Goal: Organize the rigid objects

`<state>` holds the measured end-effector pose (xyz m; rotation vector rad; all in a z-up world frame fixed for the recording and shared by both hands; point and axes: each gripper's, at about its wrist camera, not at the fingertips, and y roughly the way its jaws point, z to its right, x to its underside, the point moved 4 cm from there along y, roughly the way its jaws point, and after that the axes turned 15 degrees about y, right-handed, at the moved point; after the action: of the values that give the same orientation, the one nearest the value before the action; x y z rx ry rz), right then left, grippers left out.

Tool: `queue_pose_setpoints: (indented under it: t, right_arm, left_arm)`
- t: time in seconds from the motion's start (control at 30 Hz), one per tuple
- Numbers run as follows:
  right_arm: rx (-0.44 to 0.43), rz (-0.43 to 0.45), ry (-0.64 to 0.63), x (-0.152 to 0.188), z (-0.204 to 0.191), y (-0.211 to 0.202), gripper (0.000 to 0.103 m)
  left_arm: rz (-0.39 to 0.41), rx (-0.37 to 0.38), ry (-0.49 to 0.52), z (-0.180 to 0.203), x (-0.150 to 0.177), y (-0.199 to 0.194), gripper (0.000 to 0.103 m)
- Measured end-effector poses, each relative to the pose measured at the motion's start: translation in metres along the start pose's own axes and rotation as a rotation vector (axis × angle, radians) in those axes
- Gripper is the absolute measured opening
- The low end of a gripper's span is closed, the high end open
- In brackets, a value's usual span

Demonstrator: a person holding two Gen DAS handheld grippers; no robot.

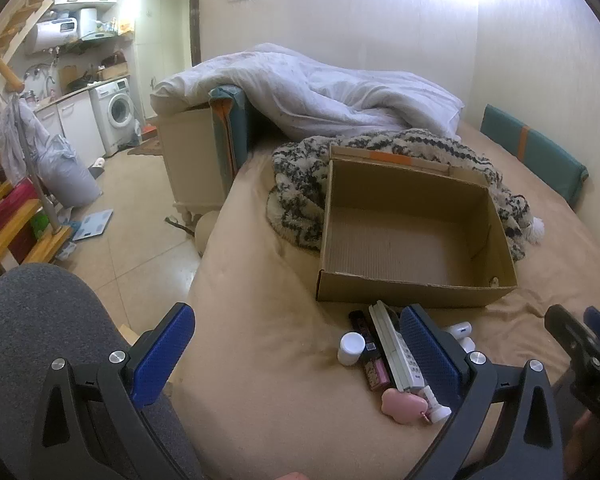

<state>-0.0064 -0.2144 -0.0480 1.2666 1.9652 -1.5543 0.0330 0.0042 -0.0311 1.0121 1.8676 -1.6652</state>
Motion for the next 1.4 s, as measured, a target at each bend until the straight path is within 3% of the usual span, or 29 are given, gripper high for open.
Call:
queue_pose_setpoints:
  t: [1.4]
  right_arm:
    - [0.004, -0.001, 0.001, -0.0009, 0.0006, -0.0006, 0.103]
  left_arm:
    - [-0.014, 0.003, -0.002, 0.0030, 0.0027, 0.0026, 0.102]
